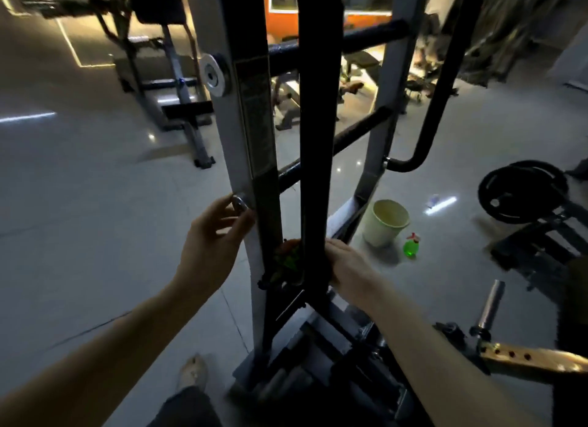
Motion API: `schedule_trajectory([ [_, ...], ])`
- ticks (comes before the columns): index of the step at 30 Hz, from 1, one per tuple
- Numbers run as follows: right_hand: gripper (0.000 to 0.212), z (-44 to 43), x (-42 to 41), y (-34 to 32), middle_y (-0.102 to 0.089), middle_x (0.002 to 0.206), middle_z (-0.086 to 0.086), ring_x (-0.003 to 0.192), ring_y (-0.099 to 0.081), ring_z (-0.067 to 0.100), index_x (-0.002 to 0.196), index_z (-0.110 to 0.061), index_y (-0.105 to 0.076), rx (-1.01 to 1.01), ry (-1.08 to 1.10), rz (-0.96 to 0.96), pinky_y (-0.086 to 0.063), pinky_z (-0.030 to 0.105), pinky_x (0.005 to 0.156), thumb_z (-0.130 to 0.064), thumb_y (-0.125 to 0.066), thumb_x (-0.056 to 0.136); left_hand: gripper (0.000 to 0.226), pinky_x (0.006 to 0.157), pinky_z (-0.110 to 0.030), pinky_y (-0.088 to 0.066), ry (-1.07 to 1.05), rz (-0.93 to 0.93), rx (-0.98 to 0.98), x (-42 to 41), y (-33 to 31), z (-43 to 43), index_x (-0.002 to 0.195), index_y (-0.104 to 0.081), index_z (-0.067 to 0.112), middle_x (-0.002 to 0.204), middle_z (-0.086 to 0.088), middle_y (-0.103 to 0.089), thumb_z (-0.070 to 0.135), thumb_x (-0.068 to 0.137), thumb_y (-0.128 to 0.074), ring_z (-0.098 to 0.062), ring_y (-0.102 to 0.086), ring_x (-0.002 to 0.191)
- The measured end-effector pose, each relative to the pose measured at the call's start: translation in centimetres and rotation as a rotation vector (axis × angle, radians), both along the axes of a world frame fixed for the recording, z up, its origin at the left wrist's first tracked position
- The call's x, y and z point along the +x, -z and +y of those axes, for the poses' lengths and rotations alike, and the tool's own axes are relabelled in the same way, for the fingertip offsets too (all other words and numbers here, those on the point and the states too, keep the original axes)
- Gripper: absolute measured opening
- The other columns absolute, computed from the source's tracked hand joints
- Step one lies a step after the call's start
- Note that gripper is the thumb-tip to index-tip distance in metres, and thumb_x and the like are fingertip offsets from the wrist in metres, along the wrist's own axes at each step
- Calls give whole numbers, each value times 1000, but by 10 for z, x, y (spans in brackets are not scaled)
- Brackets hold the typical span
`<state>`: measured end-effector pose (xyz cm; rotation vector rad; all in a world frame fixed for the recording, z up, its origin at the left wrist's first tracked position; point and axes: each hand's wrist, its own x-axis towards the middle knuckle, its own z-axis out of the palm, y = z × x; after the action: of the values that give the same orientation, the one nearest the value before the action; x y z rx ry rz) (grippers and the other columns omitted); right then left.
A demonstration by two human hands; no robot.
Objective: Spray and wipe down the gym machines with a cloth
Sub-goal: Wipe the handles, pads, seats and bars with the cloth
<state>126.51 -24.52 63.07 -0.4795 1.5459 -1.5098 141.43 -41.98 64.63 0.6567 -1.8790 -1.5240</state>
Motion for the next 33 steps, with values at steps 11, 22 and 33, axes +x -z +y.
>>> schedule_trajectory([
  [11, 50, 27, -1, 3, -67, 133, 16, 129, -60, 30, 138, -9, -62, -197, -151, 86, -48, 39, 107, -19, -29, 102, 37, 85, -22, -54, 102, -335, -245, 9, 0, 74, 134, -63, 34, 114, 11, -66, 21, 100, -61, -5, -62, 101],
  [22, 39, 25, -3, 12, -75, 115, 5, 112, -69, 19, 126, -12, -69, -36, -89, 109, -53, 22, 86, 2, -39, 105, 30, 86, -29, -53, 54, -463, -420, -10, 22, 88, 122, -73, 28, 108, 6, -66, 14, 101, -57, -14, -62, 97],
  [33, 25, 43, -3, 18, -79, 93, -5, 87, -74, 9, 104, -22, -73, -13, 99, 273, -57, 24, 75, 1, -71, 92, 5, 72, -10, -34, -100, -432, -571, 20, 34, 97, 92, -68, 17, 99, 5, -55, 16, 95, -65, -9, -47, 93],
])
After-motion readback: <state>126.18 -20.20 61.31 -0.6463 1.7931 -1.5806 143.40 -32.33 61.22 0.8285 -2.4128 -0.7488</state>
